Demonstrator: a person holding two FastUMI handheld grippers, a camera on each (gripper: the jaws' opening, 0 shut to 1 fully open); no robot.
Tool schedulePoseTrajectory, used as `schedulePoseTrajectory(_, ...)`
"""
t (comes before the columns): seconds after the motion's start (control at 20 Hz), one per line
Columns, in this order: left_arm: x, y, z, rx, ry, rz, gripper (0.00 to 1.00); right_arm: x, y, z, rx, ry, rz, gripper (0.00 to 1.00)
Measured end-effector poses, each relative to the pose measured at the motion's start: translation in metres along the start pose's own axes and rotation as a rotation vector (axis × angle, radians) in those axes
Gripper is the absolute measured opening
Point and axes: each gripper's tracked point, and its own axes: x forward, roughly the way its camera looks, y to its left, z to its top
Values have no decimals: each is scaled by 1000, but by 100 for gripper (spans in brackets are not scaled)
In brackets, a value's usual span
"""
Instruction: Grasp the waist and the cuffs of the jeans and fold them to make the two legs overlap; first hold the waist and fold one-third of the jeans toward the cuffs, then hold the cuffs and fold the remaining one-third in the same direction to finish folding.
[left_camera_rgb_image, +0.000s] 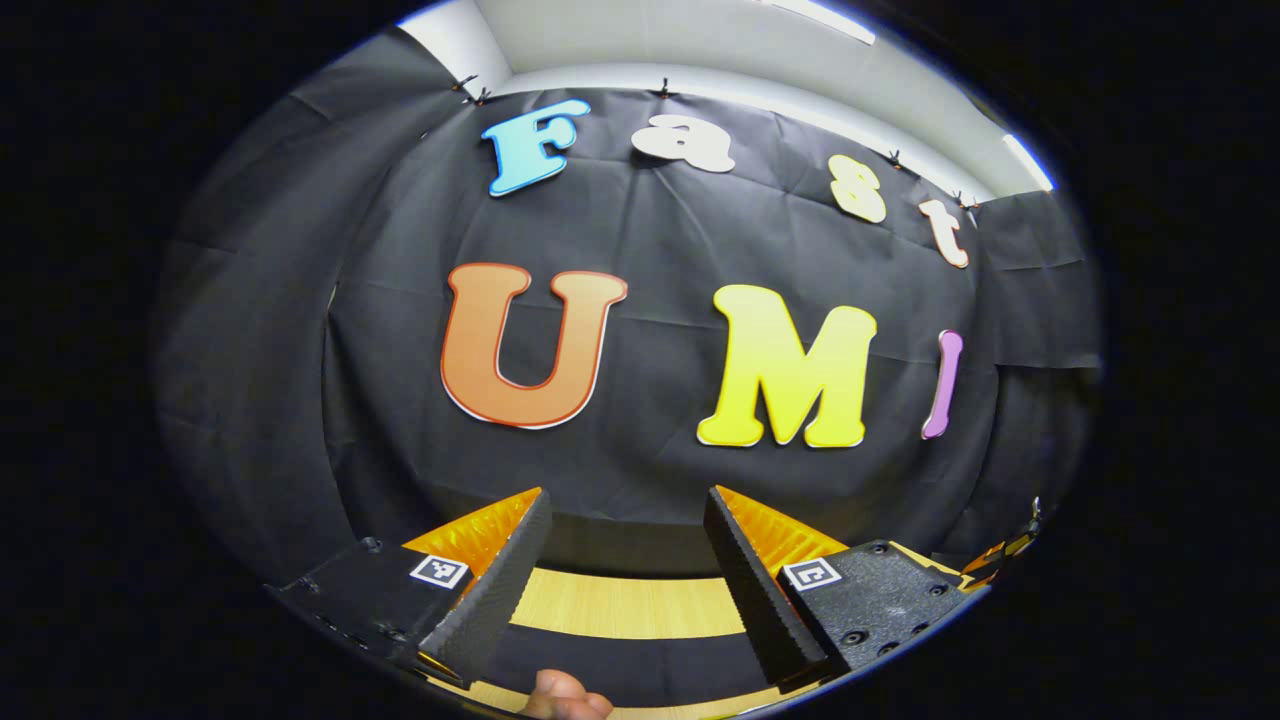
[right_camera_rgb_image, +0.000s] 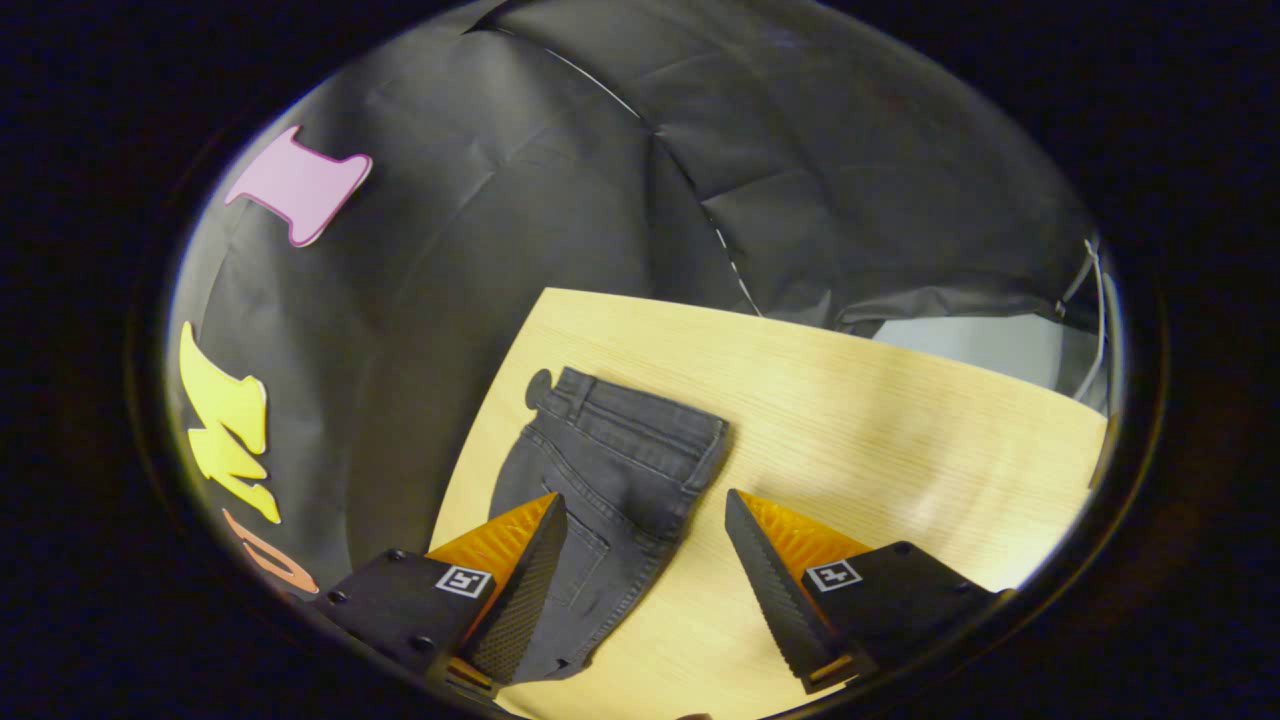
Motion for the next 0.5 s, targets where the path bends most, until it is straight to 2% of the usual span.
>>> schedulePoseTrajectory(0.3,-6,-8,15,100,-60,-21,98,23,-1,-15,50,38,26,98)
schedulePoseTrajectory(0.5,-7,-10,15,53,-42,-35,98,35,14,-18,126,34,101,97)
